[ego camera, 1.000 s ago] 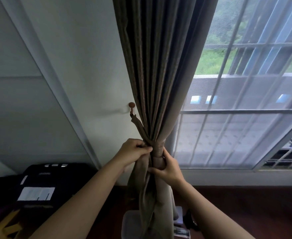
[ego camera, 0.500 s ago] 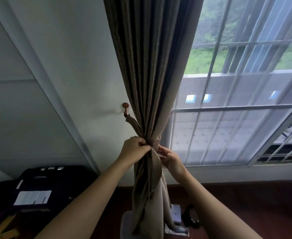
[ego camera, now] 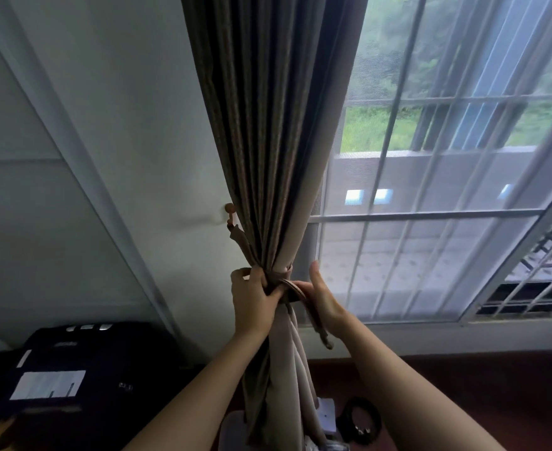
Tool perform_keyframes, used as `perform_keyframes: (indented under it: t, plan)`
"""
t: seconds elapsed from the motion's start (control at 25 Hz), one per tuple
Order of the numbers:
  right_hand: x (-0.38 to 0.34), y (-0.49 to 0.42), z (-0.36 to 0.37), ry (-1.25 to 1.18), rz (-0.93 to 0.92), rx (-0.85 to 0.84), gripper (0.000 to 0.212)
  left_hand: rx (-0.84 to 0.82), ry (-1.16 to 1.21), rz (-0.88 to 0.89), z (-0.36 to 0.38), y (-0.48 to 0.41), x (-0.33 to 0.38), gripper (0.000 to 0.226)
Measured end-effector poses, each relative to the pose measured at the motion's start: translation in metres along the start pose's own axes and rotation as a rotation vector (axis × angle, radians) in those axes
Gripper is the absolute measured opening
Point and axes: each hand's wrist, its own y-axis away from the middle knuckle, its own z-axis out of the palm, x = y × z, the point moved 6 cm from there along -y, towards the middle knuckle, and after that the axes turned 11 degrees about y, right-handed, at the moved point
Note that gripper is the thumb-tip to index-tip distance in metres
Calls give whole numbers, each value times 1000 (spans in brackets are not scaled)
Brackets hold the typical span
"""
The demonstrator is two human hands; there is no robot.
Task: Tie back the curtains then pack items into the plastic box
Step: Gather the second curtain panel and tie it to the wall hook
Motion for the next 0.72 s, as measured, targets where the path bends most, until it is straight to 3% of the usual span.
perform_keyframes:
  t: [0.08, 0.2, 0.32, 0.44, 0.6, 0.72]
  plan:
    - [7, -6, 5, -8, -14, -4, 78, 31, -22, 17, -3, 0, -2, 35]
    - [7, -9, 9, 15, 24, 25, 31, 61, 51, -18, -14, -4, -12, 44]
    - [-1, -9, 19, 149, 23, -83, 38, 56, 124, -95, -28, -9, -18, 53]
    - [0, -25, 30, 292, -17, -124, 32, 67, 104, -110, -41, -19, -22, 57]
    - [-13, -33, 51, 281, -12, -177, 19, 139, 60, -147, -60, -34, -30, 49]
    - [-15, -46, 58, 295, -20, -161, 29, 149, 77, -160, -75, -45, -42, 45]
